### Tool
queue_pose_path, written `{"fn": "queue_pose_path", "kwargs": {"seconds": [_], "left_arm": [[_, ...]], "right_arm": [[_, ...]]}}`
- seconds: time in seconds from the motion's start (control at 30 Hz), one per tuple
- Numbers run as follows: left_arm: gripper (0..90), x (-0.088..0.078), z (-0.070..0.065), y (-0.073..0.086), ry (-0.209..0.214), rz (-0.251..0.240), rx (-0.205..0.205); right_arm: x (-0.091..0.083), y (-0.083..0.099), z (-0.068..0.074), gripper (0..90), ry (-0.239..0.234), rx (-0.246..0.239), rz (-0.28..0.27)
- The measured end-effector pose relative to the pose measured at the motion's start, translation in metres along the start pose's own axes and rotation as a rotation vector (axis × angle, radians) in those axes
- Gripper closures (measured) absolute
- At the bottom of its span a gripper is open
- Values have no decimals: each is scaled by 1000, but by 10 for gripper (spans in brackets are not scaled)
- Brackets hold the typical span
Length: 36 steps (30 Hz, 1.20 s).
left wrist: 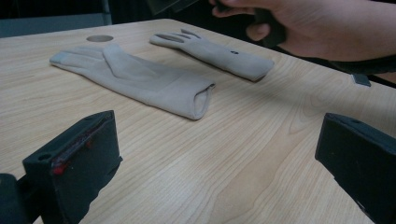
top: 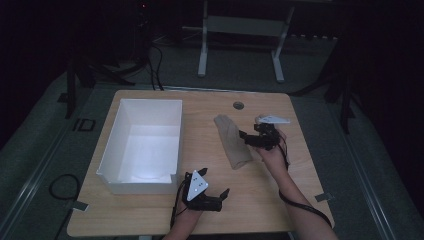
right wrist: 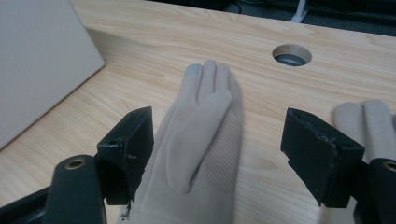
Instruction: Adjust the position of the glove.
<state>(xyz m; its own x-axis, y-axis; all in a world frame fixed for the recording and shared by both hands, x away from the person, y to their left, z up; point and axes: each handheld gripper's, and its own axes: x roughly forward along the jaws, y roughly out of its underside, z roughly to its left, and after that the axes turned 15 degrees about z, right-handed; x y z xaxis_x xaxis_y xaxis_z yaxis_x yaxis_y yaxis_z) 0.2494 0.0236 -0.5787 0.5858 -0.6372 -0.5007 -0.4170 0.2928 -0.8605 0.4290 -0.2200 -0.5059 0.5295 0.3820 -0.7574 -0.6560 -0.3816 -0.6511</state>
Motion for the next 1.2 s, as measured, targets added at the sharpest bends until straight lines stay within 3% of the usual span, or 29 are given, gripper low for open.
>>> {"fn": "queue_pose_path", "kwargs": {"seconds": [0.2,0.43,0.77,0.93,1.2], "left_arm": [[1,0,0,0,7,2,1],[1,0,0,0,6,2,1],[1,0,-1,0,5,1,3],[1,0,-1,0,4,2,4],[1,0,-1,0,3,3,3]], "right_arm": [[21,-4,8,358,5,-7,36],[44,-4,7,458,2,-3,87],[69,8,11,541,12,-14,166],[70,10,16,579,63,-62,165],[68,11,14,795,38,-5,157]]}}
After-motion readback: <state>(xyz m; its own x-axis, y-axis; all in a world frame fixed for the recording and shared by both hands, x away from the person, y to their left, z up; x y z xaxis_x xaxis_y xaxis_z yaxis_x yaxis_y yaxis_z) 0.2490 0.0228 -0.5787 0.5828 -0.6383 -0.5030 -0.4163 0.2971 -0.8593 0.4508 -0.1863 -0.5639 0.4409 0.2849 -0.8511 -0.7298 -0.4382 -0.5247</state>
